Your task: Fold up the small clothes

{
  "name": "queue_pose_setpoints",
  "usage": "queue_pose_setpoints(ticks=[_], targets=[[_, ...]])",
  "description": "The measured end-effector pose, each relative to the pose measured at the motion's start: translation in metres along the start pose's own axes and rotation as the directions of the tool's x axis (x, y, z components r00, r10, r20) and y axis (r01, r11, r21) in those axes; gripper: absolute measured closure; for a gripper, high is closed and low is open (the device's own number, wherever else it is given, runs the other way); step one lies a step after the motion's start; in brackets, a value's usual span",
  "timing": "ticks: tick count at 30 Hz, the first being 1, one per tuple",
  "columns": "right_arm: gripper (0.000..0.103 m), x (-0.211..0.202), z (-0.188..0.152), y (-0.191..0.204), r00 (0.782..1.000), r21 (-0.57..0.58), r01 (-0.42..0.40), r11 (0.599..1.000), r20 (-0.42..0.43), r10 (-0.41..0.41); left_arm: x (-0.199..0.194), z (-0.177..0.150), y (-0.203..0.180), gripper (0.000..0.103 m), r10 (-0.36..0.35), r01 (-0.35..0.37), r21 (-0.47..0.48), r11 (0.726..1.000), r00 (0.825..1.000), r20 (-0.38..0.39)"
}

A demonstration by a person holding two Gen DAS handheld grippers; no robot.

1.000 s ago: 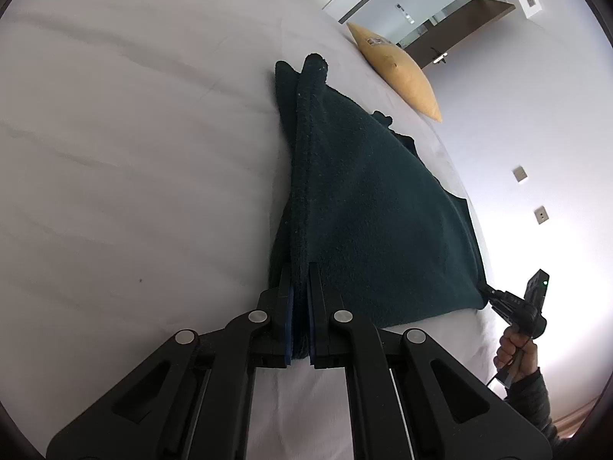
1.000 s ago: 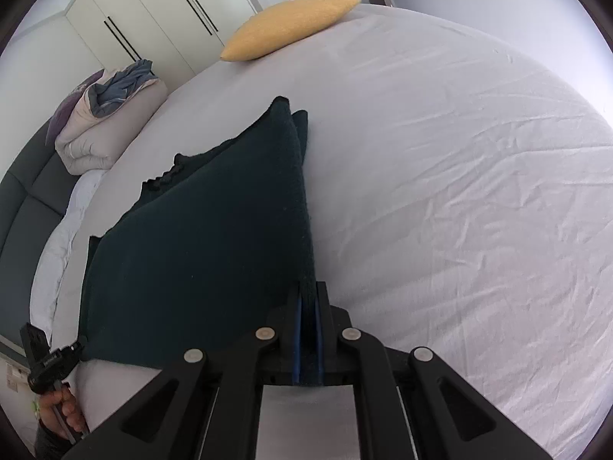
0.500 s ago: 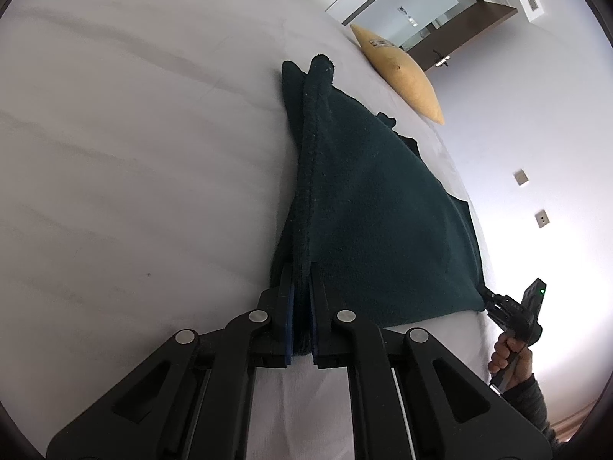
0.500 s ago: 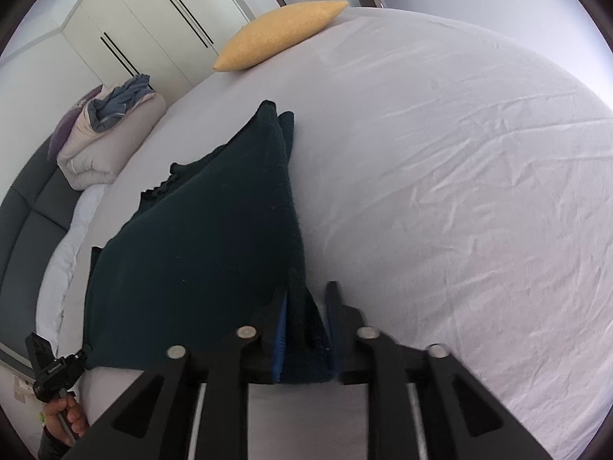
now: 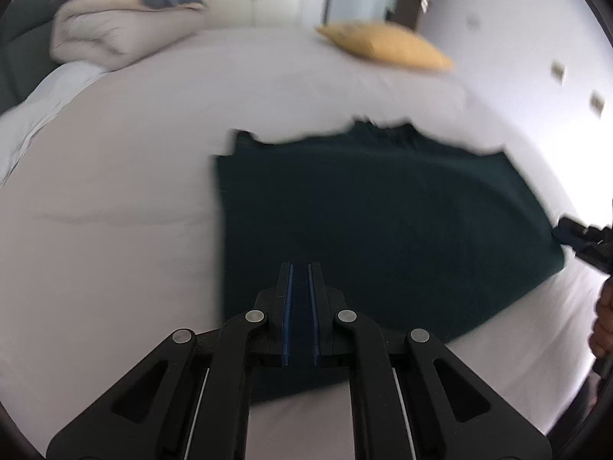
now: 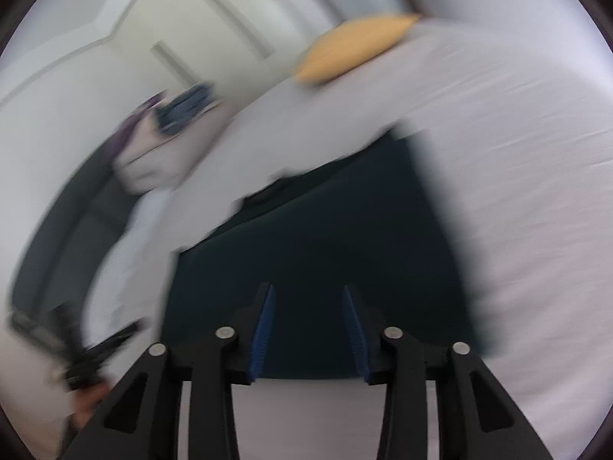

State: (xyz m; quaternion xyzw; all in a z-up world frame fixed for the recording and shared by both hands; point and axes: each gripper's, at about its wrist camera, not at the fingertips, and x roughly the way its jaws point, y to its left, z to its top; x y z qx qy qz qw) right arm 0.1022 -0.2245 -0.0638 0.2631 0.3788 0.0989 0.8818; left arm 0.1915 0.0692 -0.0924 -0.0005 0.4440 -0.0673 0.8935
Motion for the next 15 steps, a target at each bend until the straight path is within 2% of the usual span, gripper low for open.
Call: queue_pose_setpoints(ticks=[2, 3, 4, 7, 8, 10, 13, 15], targets=[[0.065, 0.042, -0.007, 0.020, 0.991, 0.014, -0.091, 0.996, -0.093, 0.092, 0.027, 0.004, -0.019, 0.096, 0.032, -0.030, 0.047, 0.998, 0.998, -0.048], [0.066, 0.056, -0.011, 0.026, 0.986, 0.013, -0.111, 0.994, -0.124, 0.111, 0.043, 0.003, -0.025, 0.096, 0.044, -0.040, 0.058, 0.998, 0.996, -0.083], [0.066, 0.075, -0.018, 0.034, 0.980, 0.004, -0.116, 0.993, -0.161, 0.115, 0.053, 0.001, -0.027, 0.096, 0.058, -0.052, 0.060, 0.997, 0.993, -0.099], [0.069, 0.111, -0.034, 0.042, 0.965, -0.016, -0.106, 0.994, -0.241, 0.099, 0.053, -0.005, -0.028, 0.096, 0.064, -0.059, 0.064, 0.996, 0.995, -0.080], [0.073, 0.114, -0.036, 0.038, 0.970, -0.014, -0.095, 0.995, -0.226, 0.090, 0.053, -0.005, -0.027, 0.096, 0.061, -0.056, 0.065, 0.996, 0.995, -0.082], [0.088, 0.110, -0.035, 0.025, 0.971, 0.026, -0.113, 0.993, -0.208, 0.116, 0.053, -0.006, -0.028, 0.096, 0.054, -0.048, 0.069, 0.996, 0.995, -0.082], [0.102, 0.092, -0.029, -0.008, 0.985, 0.093, -0.076, 0.993, -0.148, 0.089, 0.052, -0.007, -0.028, 0.096, 0.049, -0.044, 0.065, 0.997, 0.996, -0.077], [0.103, 0.070, -0.021, -0.036, 0.994, 0.146, -0.037, 0.989, -0.094, 0.051, 0.055, -0.007, -0.028, 0.096, 0.053, -0.049, 0.067, 0.997, 0.996, -0.072]])
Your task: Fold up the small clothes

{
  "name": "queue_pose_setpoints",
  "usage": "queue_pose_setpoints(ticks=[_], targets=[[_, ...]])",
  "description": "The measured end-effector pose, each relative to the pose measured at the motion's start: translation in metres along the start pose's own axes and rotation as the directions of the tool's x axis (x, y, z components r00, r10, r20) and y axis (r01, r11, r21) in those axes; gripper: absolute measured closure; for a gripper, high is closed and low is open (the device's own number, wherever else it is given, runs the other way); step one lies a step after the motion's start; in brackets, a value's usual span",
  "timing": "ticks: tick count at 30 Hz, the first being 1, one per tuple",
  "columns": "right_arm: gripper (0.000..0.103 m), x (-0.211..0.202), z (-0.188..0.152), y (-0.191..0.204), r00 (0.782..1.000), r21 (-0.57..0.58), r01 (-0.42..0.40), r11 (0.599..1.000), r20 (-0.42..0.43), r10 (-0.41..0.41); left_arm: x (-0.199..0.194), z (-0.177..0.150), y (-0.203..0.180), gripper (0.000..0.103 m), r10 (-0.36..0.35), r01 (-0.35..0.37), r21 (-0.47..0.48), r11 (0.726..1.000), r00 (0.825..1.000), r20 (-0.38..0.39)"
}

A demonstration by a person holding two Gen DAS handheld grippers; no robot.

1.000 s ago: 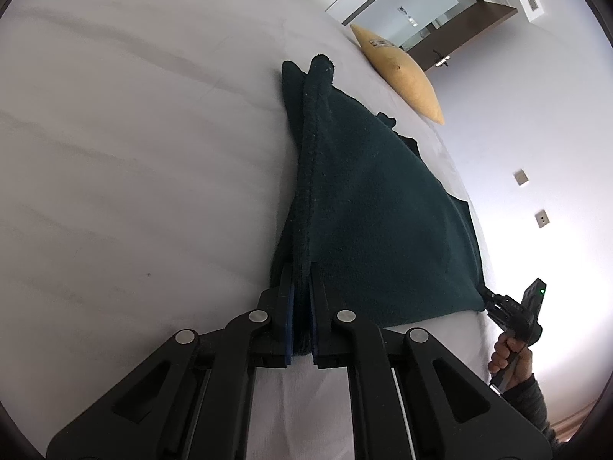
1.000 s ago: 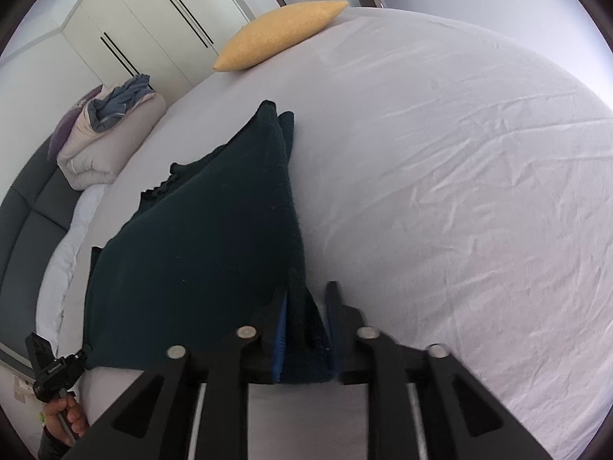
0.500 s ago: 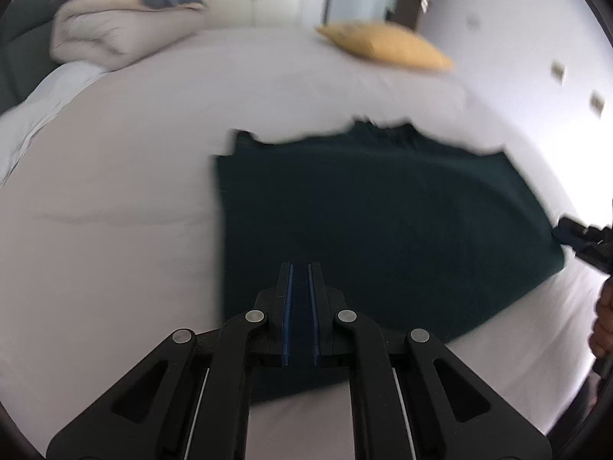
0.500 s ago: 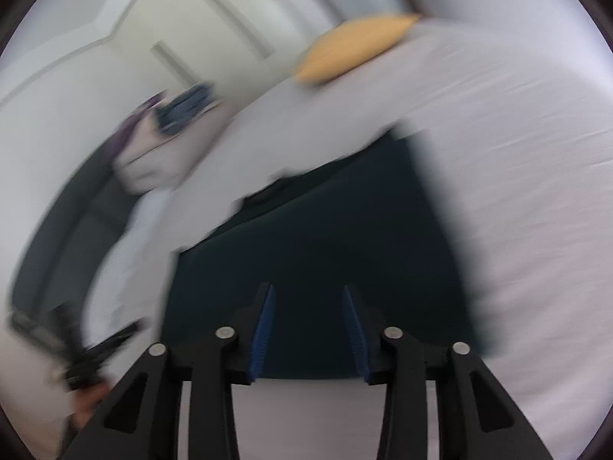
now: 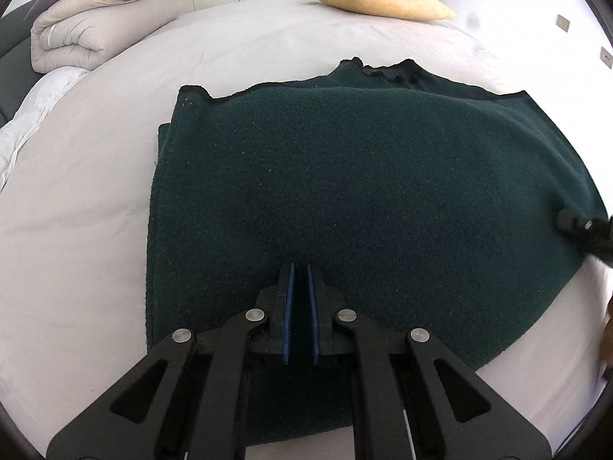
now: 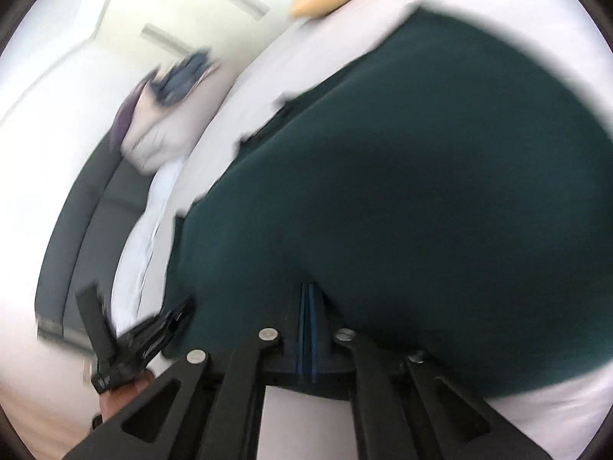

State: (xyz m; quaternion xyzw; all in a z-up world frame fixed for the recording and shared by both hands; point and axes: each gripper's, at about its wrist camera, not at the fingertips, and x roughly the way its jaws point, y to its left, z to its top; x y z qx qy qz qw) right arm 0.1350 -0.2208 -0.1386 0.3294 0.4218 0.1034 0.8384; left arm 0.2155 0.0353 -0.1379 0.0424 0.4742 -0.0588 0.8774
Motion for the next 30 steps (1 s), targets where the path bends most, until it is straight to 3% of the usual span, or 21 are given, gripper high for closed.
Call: queue_pose_setpoints(ticks=[4, 6, 9, 10, 13, 17, 20, 25, 27, 29, 30], targets=[[0.103, -0.055, 0.015, -0.048, 0.985, 0.126, 0.073, 0.989, 0.145, -0.091, 0.002, -0.002, 0.000, 0.096, 0.011, -0.011, 0.011, 1.000, 1.000, 0.007], [0.103, -0.082, 0.016, -0.063, 0.965, 0.194, 0.114, 0.974, 0.211, -0.154, 0.002, -0.002, 0.000, 0.096, 0.006, -0.006, 0.008, 1.000, 1.000, 0.006], [0.091, -0.103, 0.018, -0.054, 0.936, 0.212, 0.169, 0.963, 0.273, -0.224, 0.003, -0.003, 0.001, 0.096, 0.008, -0.008, 0.011, 1.000, 1.000, 0.008], [0.089, -0.103, 0.019, -0.046, 0.935, 0.193, 0.164, 0.967, 0.281, -0.215, 0.003, -0.003, 0.000, 0.096, 0.011, -0.011, 0.013, 1.000, 1.000, 0.010], [0.082, -0.084, 0.025, -0.011, 0.956, 0.093, 0.128, 0.987, 0.254, -0.147, 0.002, -0.004, 0.000, 0.096, 0.011, -0.012, 0.011, 1.000, 1.000, 0.013], [0.076, -0.024, 0.041, 0.048, 0.987, -0.050, 0.045, 0.998, 0.160, -0.036, 0.002, -0.006, 0.001, 0.096, 0.006, -0.006, 0.013, 1.000, 1.000, 0.015], [0.071, 0.018, 0.052, 0.077, 0.995, -0.117, -0.012, 0.993, 0.096, 0.023, 0.002, -0.006, 0.003, 0.096, -0.005, 0.004, 0.010, 1.000, 1.000, 0.019], [0.066, 0.093, 0.072, 0.098, 0.995, -0.131, -0.095, 0.987, -0.055, 0.089, 0.002, -0.010, 0.008, 0.096, -0.025, 0.026, -0.001, 1.000, 0.999, 0.035], [0.066, 0.116, 0.081, 0.086, 0.996, -0.097, -0.054, 0.994, -0.082, 0.047, 0.002, -0.011, 0.010, 0.096, -0.034, 0.034, -0.007, 0.999, 0.999, 0.042], [0.078, 0.120, 0.091, 0.067, 0.996, -0.044, -0.056, 0.997, -0.065, 0.053, 0.002, -0.012, 0.012, 0.096, -0.041, 0.041, -0.011, 0.999, 0.998, 0.046], [0.091, 0.117, 0.097, 0.056, 0.997, -0.014, -0.060, 0.998, -0.051, 0.059, 0.001, -0.013, 0.013, 0.096, -0.044, 0.045, -0.013, 0.999, 0.998, 0.048]])
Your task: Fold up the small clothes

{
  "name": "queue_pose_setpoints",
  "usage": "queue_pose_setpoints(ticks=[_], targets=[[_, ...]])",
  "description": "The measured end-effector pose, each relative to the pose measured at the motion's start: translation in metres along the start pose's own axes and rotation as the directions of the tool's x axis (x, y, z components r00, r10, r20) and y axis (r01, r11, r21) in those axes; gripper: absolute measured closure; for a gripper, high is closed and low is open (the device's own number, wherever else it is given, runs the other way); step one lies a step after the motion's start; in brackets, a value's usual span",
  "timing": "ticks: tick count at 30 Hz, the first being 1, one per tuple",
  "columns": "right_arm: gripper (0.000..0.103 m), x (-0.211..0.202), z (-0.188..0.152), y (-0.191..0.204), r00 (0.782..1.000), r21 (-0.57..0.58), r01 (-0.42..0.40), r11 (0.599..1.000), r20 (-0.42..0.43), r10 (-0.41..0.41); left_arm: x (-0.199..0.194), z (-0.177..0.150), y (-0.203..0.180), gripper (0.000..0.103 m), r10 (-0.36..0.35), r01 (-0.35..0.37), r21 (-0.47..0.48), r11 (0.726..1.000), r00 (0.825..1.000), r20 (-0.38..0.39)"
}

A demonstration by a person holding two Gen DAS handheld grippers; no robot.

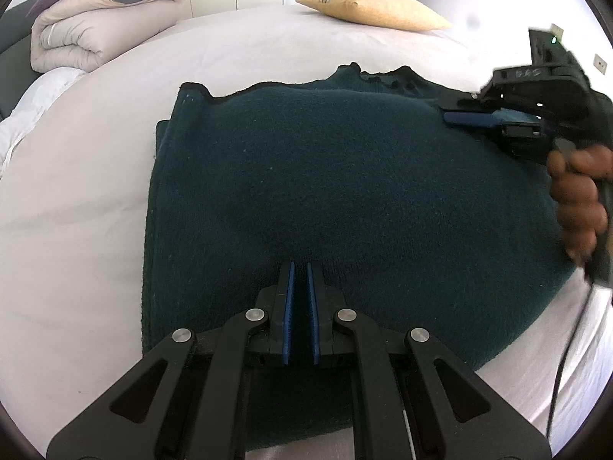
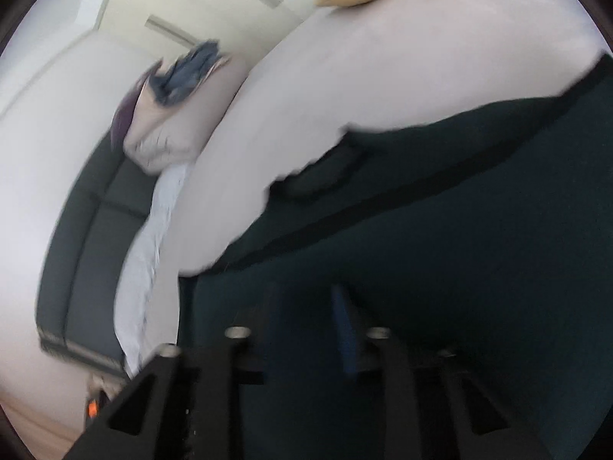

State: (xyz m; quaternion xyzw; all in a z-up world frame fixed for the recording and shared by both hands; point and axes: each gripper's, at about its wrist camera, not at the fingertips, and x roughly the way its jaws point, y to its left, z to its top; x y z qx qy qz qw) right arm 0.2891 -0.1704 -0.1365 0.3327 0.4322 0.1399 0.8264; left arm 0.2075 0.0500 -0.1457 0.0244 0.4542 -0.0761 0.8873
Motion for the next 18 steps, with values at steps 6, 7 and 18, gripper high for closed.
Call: queue_pose_setpoints(ticks=[6, 7, 18], targets=[[0.103, -0.045, 0.042, -0.067, 0.974, 0.157, 0.093, 0.983, 0.189, -0.122, -0.003, -0.002, 0.005, 0.096, -0.013, 0.013, -0.008, 1.000, 1.000, 0.013], [0.103, -0.052, 0.047, -0.075, 0.969, 0.186, 0.091, 0.978, 0.208, -0.130, -0.003, -0.003, 0.007, 0.096, -0.022, 0.022, -0.014, 1.000, 1.000, 0.016], [0.063, -0.086, -0.012, -0.020, 0.990, -0.024, -0.015, 1.000, 0.142, 0.018, -0.035, 0.076, 0.016, 0.096, -0.182, 0.192, -0.073, 0.979, 0.974, 0.132]])
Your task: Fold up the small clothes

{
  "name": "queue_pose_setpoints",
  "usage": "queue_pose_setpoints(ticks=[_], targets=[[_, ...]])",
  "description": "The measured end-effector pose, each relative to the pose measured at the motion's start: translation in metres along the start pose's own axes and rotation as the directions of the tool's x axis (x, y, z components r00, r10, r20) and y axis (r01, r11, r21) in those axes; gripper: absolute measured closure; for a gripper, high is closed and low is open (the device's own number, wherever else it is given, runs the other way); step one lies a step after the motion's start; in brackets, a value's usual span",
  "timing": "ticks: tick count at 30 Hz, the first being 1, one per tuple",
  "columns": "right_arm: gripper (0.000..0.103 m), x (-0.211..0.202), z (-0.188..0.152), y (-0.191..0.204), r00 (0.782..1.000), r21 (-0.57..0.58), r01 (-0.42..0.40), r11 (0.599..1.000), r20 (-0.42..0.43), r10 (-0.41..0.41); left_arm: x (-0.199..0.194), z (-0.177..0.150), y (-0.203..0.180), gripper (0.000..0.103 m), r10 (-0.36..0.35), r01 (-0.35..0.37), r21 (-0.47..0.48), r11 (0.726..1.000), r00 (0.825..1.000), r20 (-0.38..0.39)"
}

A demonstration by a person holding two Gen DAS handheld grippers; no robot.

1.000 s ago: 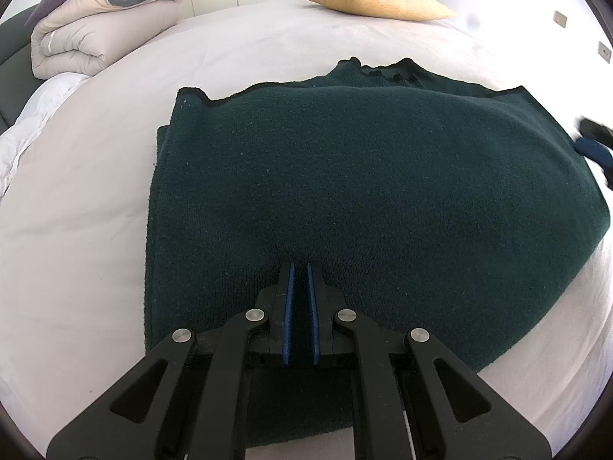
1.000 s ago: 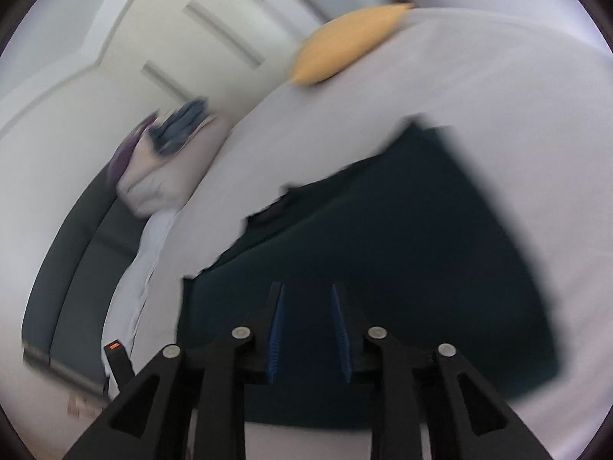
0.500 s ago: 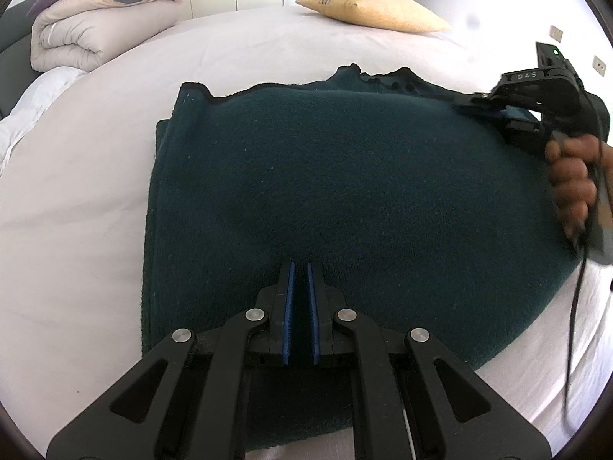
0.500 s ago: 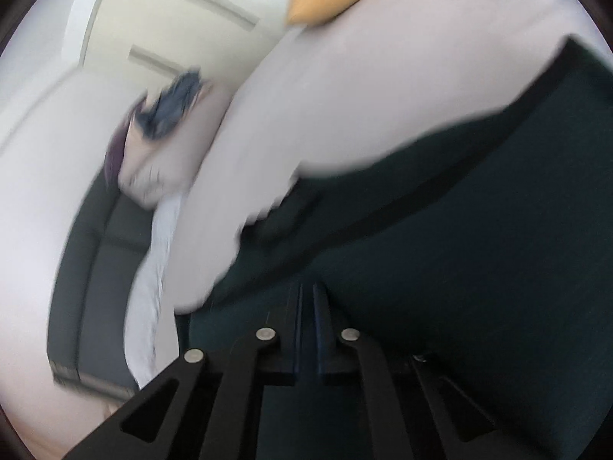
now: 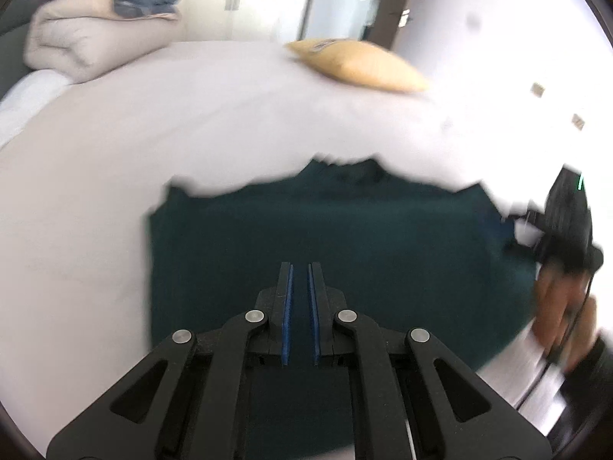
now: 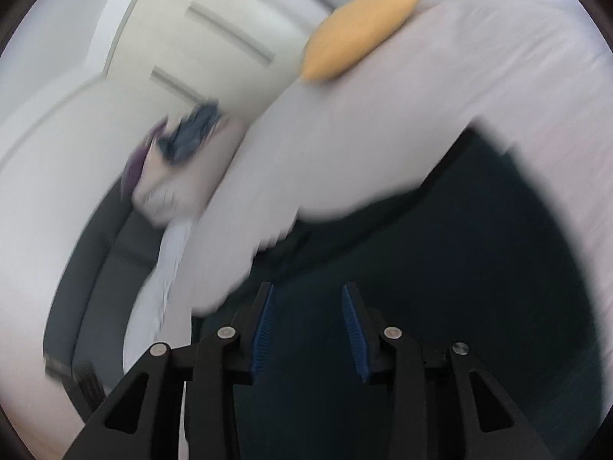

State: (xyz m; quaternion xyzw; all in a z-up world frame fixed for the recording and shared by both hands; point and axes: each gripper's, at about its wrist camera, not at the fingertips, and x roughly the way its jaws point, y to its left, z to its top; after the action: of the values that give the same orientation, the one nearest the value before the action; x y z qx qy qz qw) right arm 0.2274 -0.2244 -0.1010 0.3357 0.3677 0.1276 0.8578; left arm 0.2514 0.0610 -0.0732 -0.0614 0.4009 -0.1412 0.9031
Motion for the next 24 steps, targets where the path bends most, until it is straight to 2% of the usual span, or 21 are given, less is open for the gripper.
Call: queue_pose_setpoints(ticks=[2, 5, 6, 7, 8, 9, 12, 13, 15, 16, 19, 21, 23, 24], targets=[[0.063, 0.016, -0.012, 0.007, 0.999, -0.017, -0.019, 1.000, -0.052, 0.018, 0.027, 0.020, 0.009, 0.096, -0.040, 0.040, -0.025, 0.999, 0.999, -0.006], [0.066, 0.032, -0.019, 0.005, 0.997, -0.029, -0.011, 1.000, -0.078, 0.008, 0.075, 0.035, 0.041, 0.096, -0.029, 0.021, -0.107, 0.994, 0.997, -0.074], [0.071, 0.032, -0.018, 0.002, 0.997, -0.029, -0.013, 0.999, -0.073, 0.011, 0.089, 0.035, 0.057, 0.096, -0.040, 0.023, -0.157, 0.987, 0.994, -0.105], [0.077, 0.031, -0.015, -0.003, 0.998, -0.025, -0.015, 1.000, -0.069, 0.013, 0.097, 0.033, 0.071, 0.096, -0.061, 0.039, -0.191, 0.981, 0.992, -0.110], [0.080, 0.030, -0.007, -0.010, 0.998, -0.010, -0.016, 1.000, -0.063, 0.016, 0.100, 0.029, 0.082, 0.096, -0.097, 0.075, -0.218, 0.973, 0.991, -0.093], [0.081, 0.028, -0.002, -0.015, 0.999, 0.006, -0.013, 1.000, -0.050, 0.013, 0.099, 0.025, 0.094, 0.096, -0.155, 0.133, -0.263, 0.956, 0.986, -0.066], [0.081, 0.008, 0.022, -0.044, 0.999, 0.085, 0.025, 0.996, 0.040, -0.029, 0.095, 0.018, 0.119, 0.096, -0.228, 0.205, -0.352, 0.913, 0.973, -0.023], [0.082, 0.001, 0.029, -0.055, 0.997, 0.117, 0.025, 0.993, 0.071, -0.034, 0.092, 0.016, 0.122, 0.096, -0.228, 0.207, -0.362, 0.909, 0.974, -0.017], [0.084, -0.017, 0.038, -0.073, 0.987, 0.156, 0.091, 0.984, 0.121, -0.110, 0.087, 0.011, 0.133, 0.096, -0.239, 0.220, -0.388, 0.895, 0.971, -0.001], [0.086, -0.023, 0.040, -0.080, 0.982, 0.172, 0.097, 0.980, 0.142, -0.122, 0.084, 0.009, 0.135, 0.096, -0.240, 0.221, -0.393, 0.893, 0.971, 0.002], [0.083, -0.048, 0.040, -0.092, 0.971, 0.220, 0.125, 0.968, 0.174, -0.164, 0.065, 0.004, 0.139, 0.096, -0.215, 0.201, -0.400, 0.894, 0.977, 0.009], [0.075, -0.061, 0.031, -0.082, 0.970, 0.209, 0.111, 0.972, 0.188, -0.151, 0.051, -0.002, 0.141, 0.096, -0.190, 0.176, -0.410, 0.895, 0.982, 0.008], [0.070, -0.068, 0.016, -0.063, 0.980, 0.168, 0.065, 0.984, 0.173, -0.095, 0.027, -0.014, 0.135, 0.096, -0.163, 0.145, -0.431, 0.890, 0.987, -0.005], [0.068, -0.067, 0.003, -0.049, 0.988, 0.142, 0.033, 0.989, 0.148, -0.055, 0.015, -0.021, 0.129, 0.096, -0.172, 0.155, -0.434, 0.887, 0.985, 0.000]])
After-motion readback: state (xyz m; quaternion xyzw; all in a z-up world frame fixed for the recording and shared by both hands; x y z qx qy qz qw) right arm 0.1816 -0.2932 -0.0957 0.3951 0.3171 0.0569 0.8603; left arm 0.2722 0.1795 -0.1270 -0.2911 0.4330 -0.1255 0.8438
